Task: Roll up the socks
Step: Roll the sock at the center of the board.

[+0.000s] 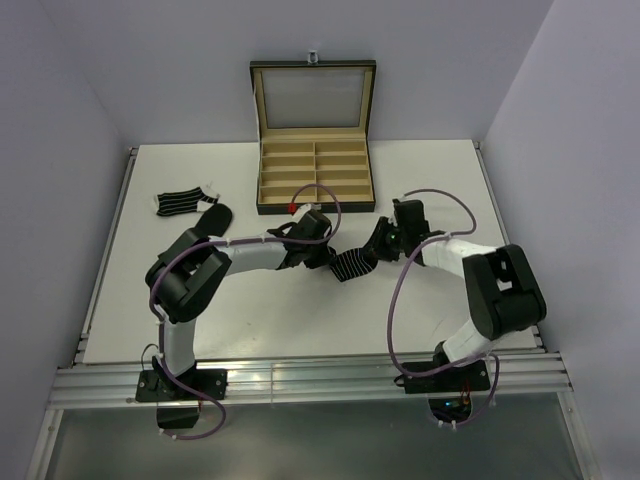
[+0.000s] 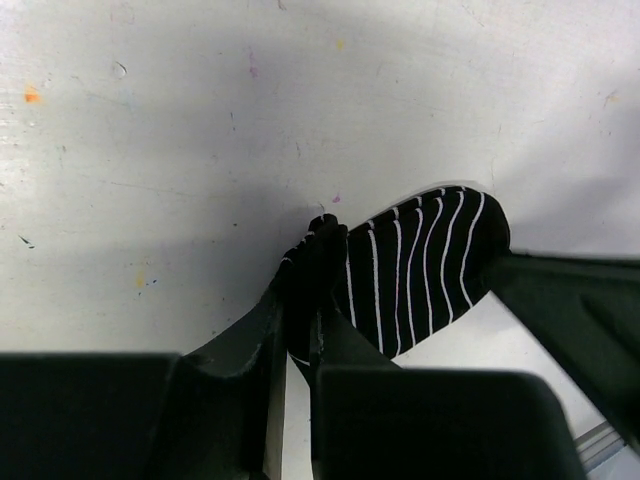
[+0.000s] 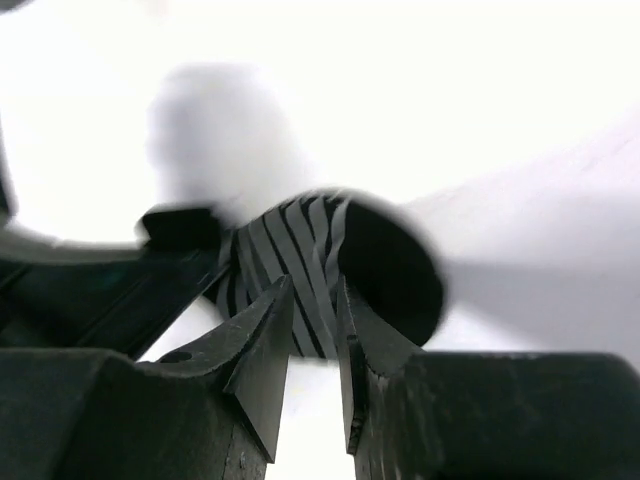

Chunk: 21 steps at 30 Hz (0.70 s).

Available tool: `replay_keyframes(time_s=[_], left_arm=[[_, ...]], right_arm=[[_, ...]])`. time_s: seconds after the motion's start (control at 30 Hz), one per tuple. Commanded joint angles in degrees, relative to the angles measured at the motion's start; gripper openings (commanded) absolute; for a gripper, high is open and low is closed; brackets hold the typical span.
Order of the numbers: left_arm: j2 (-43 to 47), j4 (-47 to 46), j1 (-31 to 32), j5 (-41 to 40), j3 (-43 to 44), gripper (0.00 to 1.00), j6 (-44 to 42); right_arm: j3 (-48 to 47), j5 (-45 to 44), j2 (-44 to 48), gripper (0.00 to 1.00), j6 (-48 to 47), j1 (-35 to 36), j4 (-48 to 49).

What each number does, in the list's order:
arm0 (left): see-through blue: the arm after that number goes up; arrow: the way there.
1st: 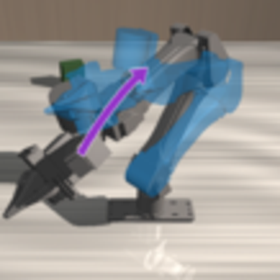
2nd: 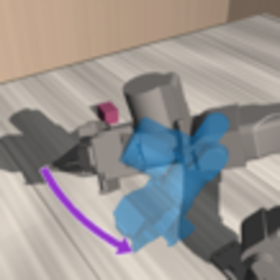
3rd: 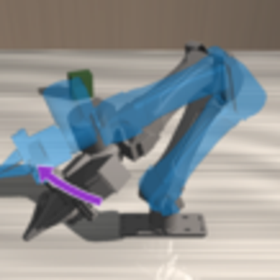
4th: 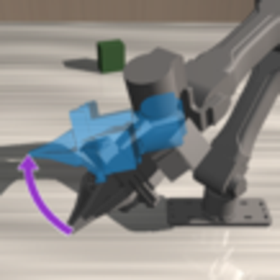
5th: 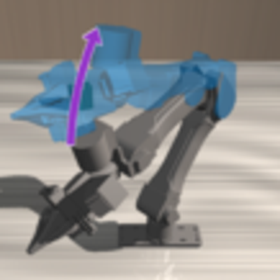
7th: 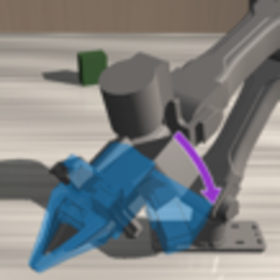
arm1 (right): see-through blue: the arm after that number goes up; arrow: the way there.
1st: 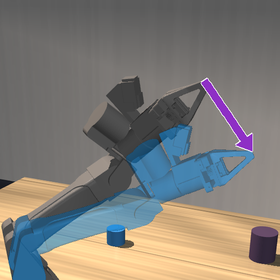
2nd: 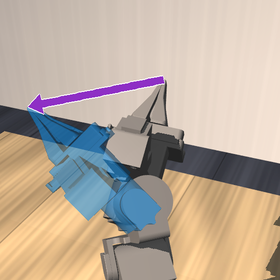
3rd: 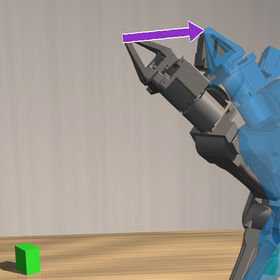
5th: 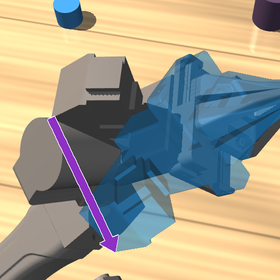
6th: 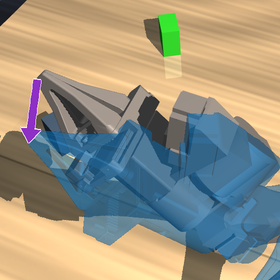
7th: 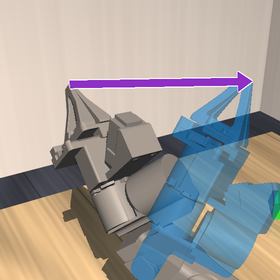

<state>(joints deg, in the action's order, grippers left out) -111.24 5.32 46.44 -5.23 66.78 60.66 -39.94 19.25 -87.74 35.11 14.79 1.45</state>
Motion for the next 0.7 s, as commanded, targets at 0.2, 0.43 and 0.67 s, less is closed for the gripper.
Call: replay_keyframes(time_s=[0.2, 0.43, 0.67], left_arm=[[1.2, 9.2, 0.2, -5.0, -1.5, 0.07, -3.2], [1.2, 9.0, 0.5, -4.9, -1.1, 0.07, -4.3], [0.1, 10.1, 1.0, -5.5, -0.3, 0.07, -4.6]], right_arm=[[-10.4, -3.5, -13.4, 0.31, -4.5, -0.5, -4.8], [-15.7, -3.0, -18.0, 0.31, -6.0, 0.5, -6.3], [-16.0, -2.6, -14.8, 0.32, -8.5, 1.5, -6.7]])
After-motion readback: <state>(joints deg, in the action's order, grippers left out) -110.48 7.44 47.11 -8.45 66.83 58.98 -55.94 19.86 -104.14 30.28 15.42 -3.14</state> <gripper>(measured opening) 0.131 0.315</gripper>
